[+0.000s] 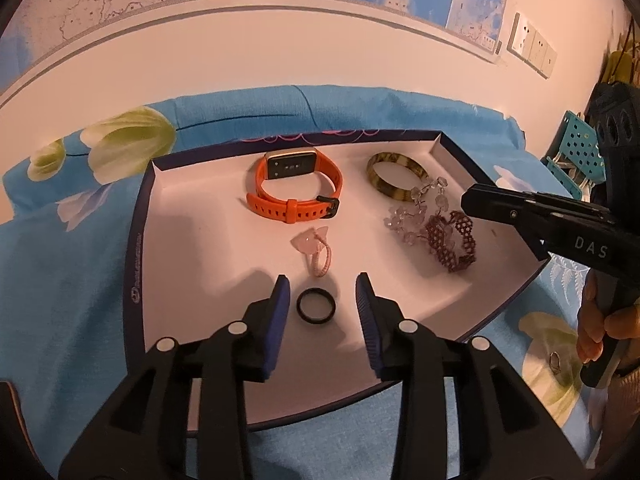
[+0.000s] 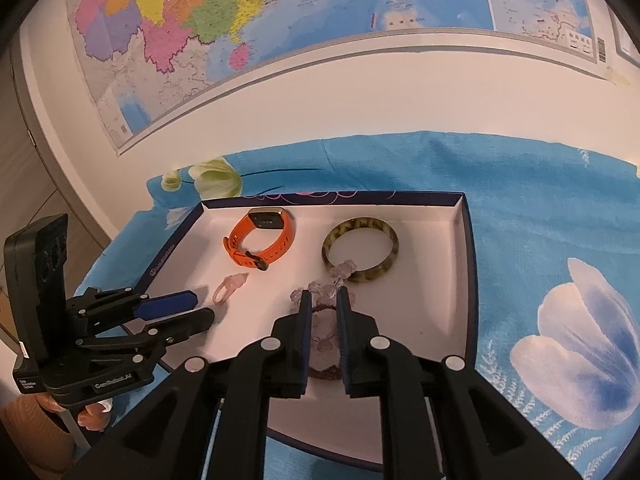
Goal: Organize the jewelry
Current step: 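Lower the black ring and dark red bracelet into the tray while both tools open, then withdraw both open tools from the tray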
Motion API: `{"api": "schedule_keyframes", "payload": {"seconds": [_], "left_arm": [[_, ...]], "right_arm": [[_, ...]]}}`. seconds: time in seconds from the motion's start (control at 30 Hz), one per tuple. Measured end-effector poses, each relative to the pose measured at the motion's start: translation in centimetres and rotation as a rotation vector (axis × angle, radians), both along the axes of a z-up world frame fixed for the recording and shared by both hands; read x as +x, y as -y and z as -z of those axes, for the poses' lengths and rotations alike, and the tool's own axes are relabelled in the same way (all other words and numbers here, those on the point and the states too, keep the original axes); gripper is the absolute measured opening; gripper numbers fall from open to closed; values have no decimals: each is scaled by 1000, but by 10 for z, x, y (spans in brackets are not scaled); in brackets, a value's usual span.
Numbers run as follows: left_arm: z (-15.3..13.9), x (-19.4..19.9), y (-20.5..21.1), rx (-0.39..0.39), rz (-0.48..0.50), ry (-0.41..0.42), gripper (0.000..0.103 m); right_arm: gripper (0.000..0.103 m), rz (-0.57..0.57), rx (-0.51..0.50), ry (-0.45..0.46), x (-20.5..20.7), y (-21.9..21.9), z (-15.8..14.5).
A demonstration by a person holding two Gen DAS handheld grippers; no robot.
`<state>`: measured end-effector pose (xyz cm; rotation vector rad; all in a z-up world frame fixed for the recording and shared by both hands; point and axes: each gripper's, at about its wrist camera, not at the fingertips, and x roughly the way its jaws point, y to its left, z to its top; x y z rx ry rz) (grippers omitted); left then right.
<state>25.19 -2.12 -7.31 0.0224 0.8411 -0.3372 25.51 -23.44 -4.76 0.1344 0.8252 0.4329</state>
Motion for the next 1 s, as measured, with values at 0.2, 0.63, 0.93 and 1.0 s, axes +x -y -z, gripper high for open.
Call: {"api": "schedule_keyframes", "payload": {"seconds": [0.2,0.63,0.93,1.0], "left_arm": [[-13,-10,-2,-7,-4,46,38],[-45,-55,-15,-29,-4,151,42],[-52,-97,-24,-37,-8,201,50],[-51,-106,-26,-31,-13,208,50]], "right_arm": [[18,2,16,17,-7,4,-7],[28,-7,26,63,-38,9,-23],[37,-30,28,113,-78,10,-38],[41,-28,19,123,-89,10,-40]]}}
